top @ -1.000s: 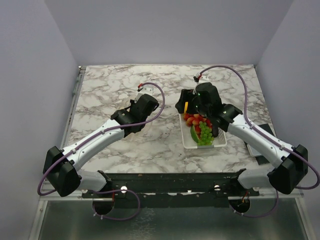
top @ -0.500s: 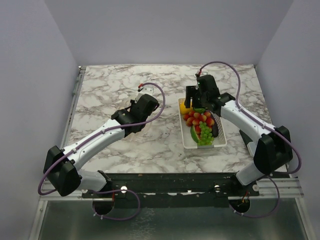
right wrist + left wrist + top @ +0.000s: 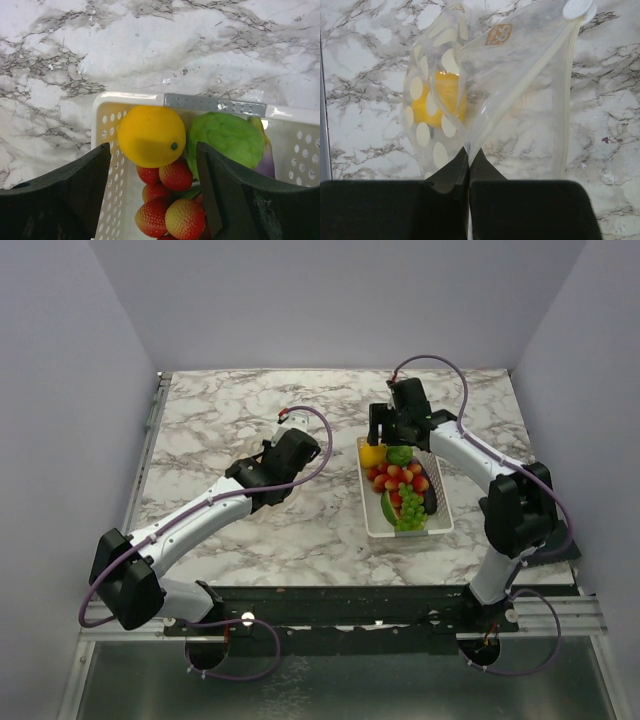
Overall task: Place the food in the zip-top bag and seal the zipper
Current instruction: Pick up the fake fruit from the bin.
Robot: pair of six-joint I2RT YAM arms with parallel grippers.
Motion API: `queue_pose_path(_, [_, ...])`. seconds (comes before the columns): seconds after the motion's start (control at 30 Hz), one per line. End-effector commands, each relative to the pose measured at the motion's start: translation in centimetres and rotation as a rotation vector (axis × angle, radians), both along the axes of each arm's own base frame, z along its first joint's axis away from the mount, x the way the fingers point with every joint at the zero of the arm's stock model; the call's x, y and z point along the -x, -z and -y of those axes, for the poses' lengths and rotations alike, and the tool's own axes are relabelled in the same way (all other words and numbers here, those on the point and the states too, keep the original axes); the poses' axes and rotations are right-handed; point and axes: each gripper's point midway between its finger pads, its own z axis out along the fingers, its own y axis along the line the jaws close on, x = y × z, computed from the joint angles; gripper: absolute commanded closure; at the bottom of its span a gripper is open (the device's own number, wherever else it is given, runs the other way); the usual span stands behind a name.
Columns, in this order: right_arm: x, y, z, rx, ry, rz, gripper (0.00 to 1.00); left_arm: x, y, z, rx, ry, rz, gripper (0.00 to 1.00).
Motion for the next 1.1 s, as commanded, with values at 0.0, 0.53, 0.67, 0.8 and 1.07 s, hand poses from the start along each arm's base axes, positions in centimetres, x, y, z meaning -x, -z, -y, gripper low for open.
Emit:
queue_pose_path(0.0, [-0.9,1.1,-0.9,-0.018,-0.045,-0.037,0.25,-0.1,0.4,0.0,-0.02,-0.001,0.002,1.0])
queue_pose_path(0.53, [0.7,5.5,-1.0,-0.013,-0.061,-0.139,0.26,-0.1,0.5,0.0,-0.019,0.001,0.0,1.0])
queue_pose_path(0.67, [1.3,6.0,-1.1,-0.027,-0.064,-0.158,0.29,-0.1,0.4,0.0,-0.018,0.001,0.001,1.0])
queue_pose_path(0.8, [1.7,6.4,-1.1,-0.035,-0.061,-0.164,0.32,-0.1,0.5,0.0,-0.02,0.001,0.0,1.0])
queue_pose_path(1.07, [1.9,5.0,-1.3,-0.061,-0.061,-0.14,0.6,-0.1,0.6,0.0,-0.021,-0.001,-0.003,1.0])
